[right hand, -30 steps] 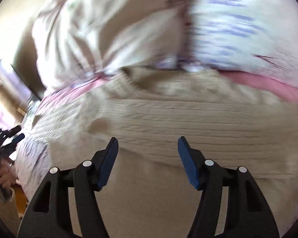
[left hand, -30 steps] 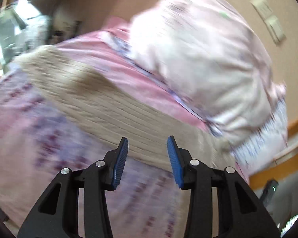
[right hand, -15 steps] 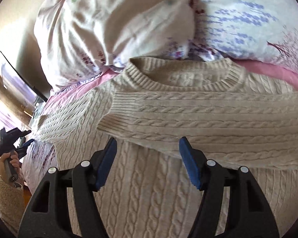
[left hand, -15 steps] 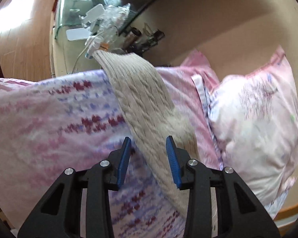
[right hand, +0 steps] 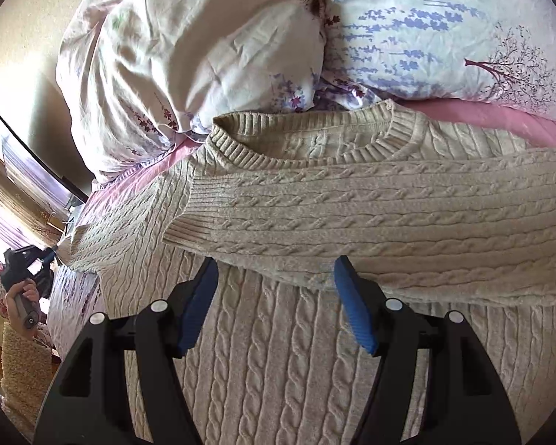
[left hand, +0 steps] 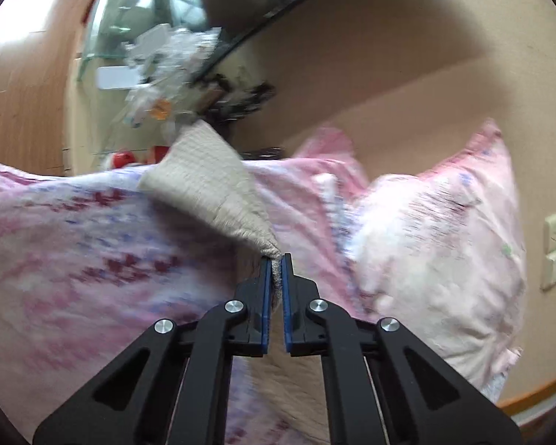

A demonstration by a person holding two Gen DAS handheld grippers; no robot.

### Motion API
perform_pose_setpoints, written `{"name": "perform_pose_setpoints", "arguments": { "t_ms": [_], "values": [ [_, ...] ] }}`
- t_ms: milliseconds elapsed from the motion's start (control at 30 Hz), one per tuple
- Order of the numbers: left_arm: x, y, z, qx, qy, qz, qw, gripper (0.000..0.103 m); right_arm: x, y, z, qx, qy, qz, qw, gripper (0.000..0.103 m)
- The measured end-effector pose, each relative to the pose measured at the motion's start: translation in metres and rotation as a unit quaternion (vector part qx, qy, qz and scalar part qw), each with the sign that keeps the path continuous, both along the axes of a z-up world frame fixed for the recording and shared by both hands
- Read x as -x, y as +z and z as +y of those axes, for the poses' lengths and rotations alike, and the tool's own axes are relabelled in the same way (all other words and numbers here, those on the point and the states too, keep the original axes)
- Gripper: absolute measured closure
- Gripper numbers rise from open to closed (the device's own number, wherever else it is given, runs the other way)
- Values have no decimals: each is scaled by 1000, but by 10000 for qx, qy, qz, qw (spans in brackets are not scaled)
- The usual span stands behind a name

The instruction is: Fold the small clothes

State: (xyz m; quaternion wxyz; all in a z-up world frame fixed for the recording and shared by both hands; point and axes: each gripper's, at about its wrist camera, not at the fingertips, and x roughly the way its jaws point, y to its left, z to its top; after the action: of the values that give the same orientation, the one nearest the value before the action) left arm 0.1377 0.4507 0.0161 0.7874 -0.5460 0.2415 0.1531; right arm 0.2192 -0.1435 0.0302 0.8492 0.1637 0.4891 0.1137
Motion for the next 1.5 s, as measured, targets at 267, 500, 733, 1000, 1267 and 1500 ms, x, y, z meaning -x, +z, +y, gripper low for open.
{"name": "perform_pose_setpoints", "arguments": {
  "t_ms": [267, 500, 733, 1000, 1267, 1500],
  "values": [
    [-31, 63, -123, 239, -1813, -1919, 9642, 99, 7, -2, -17, -101, -189, 6, 9998, 37],
    [-73, 51, -269, 478, -3358, -2138, 9161, 99, 16, -4, -33, -151, -309, 17, 9994, 37],
    [-111, -28, -374, 346, -4596, -340, 8868, 99, 15, 5, -44, -114, -357, 40, 9993, 37],
    [-77, 16, -320, -245, -4599, -792, 8841, 42, -15, 19, -35, -1019, -144, 160, 9946, 44],
    [-58, 28, -203, -1593, -2995, 0, 9407, 42, -46, 5, -22, -593, -526, 424, 9959, 53],
    [-67, -13, -178, -1150, -3042, 610, 9437, 42, -48, -12, -15, -617, -363, 653, 9953, 71]
  ]
}}
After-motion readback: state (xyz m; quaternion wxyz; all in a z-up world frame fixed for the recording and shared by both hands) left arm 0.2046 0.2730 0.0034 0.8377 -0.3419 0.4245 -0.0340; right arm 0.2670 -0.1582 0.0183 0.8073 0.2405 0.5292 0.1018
